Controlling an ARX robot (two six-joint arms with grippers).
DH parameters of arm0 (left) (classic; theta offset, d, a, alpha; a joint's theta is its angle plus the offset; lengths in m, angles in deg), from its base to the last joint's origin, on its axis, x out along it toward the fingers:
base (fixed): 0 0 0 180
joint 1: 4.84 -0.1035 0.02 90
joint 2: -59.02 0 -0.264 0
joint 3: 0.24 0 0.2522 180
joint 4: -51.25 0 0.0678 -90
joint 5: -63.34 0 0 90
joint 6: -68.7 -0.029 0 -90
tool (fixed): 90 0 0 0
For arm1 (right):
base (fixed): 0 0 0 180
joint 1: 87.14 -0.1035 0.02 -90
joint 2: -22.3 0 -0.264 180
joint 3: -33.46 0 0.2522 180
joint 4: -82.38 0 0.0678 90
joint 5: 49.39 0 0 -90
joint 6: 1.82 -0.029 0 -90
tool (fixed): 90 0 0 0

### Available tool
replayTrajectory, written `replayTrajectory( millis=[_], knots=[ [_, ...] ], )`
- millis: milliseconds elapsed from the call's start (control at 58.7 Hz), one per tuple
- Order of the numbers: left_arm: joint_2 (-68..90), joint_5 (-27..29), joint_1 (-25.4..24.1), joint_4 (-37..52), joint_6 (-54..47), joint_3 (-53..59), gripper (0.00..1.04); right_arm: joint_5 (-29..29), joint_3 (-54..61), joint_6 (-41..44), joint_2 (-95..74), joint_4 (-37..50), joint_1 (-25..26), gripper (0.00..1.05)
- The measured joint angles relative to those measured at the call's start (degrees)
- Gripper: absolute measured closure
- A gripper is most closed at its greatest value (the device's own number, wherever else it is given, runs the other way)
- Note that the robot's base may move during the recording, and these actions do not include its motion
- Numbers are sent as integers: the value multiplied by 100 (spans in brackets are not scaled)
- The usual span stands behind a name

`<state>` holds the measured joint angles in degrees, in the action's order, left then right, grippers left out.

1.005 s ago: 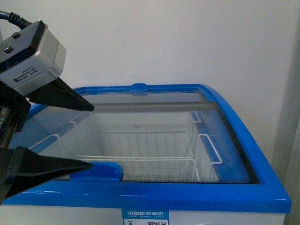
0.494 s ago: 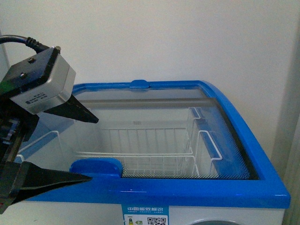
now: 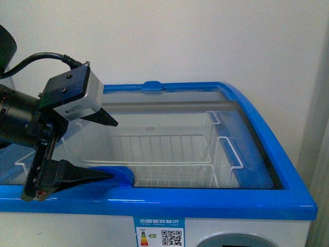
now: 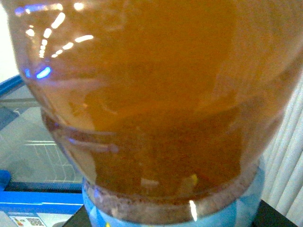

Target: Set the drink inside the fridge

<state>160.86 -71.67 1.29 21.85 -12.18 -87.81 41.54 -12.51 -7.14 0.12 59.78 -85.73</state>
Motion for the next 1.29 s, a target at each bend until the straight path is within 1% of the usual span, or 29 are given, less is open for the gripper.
replayTrajectory(
  millis=[119,222,358,579,665,767,818,903,988,1005,1022,1056,1073,1091,1108,1210,1227,1278,1295],
  knots=[
    [452,-136,-31,-249,-15,-494,8,0,0,0,0,0,0,66],
    [879,-173,-37,-317,0,-1134,8,-2,0,0,0,0,0,66],
    [1569,7,-35,-514,-52,-2422,8,0,0,0,0,0,0,66],
    [2579,96,0,-931,-57,-4216,8,-7,0,0,0,0,0,66],
    [2935,195,28,-962,-50,-4850,8,-2,0,0,0,0,0,66],
    [3565,391,61,-1045,-46,-5958,8,2,0,0,0,0,0,66],
    [3755,479,74,-901,35,-6271,8,2,0,0,0,0,0,66],
    [3786,706,74,26,323,-6137,8,0,0,0,0,0,0,66],
    [3495,1014,68,1209,800,-5412,8,0,0,0,0,0,0,66],
    [3348,1185,70,1676,1113,-5069,8,7,0,0,0,0,0,66],
    [3289,1362,72,1856,1141,-4946,8,11,0,0,0,0,0,66],
    [3060,2000,76,2570,1578,-4518,8,9,0,0,0,0,0,66],
    [2924,2227,59,2918,1810,-4264,8,-4,0,0,2,0,0,66],
    [2846,2365,46,3071,1864,-4133,8,-9,0,0,2,0,0,66],
    [2684,2632,26,3338,2103,-3866,8,-11,0,0,2,0,-2,66],
    [2052,3209,-61,3995,2903,-2959,8,11,0,0,0,0,2,66],
    [1810,3348,-101,4127,3161,-2638,8,15,0,0,0,0,4,66],
    [1403,3560,-155,4177,3550,-2151,8,17,0,0,0,0,4,66],
    [1115,3679,-197,4175,3744,-1808,8,20,0,0,0,0,4,66]
  ],
)
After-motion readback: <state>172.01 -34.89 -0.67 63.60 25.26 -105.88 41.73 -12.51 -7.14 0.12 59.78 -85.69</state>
